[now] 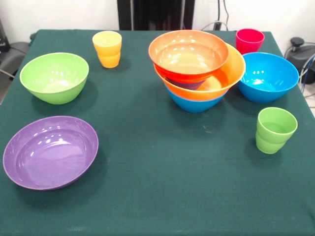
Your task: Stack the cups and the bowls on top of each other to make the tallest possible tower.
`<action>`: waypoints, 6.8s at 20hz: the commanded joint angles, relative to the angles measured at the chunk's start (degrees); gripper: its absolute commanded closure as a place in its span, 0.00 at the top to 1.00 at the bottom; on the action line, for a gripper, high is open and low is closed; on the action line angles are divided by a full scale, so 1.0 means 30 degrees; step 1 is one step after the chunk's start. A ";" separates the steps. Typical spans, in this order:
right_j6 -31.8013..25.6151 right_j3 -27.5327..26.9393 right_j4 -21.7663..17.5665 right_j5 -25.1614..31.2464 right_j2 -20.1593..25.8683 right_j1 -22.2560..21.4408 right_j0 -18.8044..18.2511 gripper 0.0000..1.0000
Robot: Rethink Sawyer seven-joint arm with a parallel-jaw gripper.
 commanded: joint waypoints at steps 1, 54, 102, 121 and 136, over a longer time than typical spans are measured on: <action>-0.5688 0.2681 -0.0052 -0.3656 0.2538 -0.2145 -0.1795 1.00; -0.4661 -0.2493 -0.5366 -0.5895 0.8061 0.5214 -0.7114 1.00; -0.8264 -0.5457 -0.7073 -0.1650 1.0960 0.5911 -1.0281 1.00; -0.7955 -0.6240 -0.8931 -0.3676 1.0690 0.8179 -1.0305 1.00; -0.8475 -0.5334 -0.8761 -0.3102 1.1134 0.7117 -1.1150 1.00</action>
